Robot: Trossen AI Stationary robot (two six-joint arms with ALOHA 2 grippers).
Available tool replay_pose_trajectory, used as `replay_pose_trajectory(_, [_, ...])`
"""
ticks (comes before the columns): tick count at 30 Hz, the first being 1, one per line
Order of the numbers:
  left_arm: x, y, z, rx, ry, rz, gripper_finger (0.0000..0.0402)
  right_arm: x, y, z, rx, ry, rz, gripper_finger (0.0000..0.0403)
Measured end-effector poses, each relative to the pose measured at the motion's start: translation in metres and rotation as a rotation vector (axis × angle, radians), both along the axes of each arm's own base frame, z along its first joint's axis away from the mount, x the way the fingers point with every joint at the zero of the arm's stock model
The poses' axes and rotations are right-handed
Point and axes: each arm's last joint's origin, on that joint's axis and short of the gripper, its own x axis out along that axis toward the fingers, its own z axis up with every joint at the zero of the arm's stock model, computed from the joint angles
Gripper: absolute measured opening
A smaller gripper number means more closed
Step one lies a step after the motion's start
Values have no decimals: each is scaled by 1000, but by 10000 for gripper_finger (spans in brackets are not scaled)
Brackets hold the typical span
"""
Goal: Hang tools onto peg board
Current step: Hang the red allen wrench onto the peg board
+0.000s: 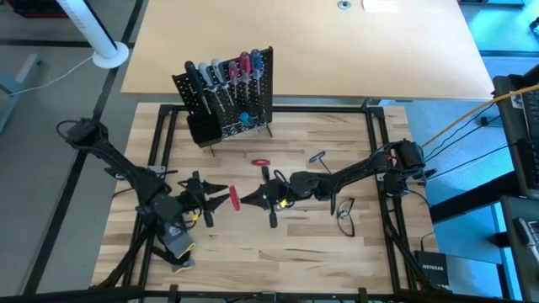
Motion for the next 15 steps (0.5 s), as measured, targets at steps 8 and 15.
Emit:
replay_pose_trajectory(8, [11,2,23,67,-136,-252,129,-1,2,5,9,-49,57,1])
replay_pose_trajectory(15, [21,7,23,78,-190,-321,129,1,2,10,28,-69,58,1])
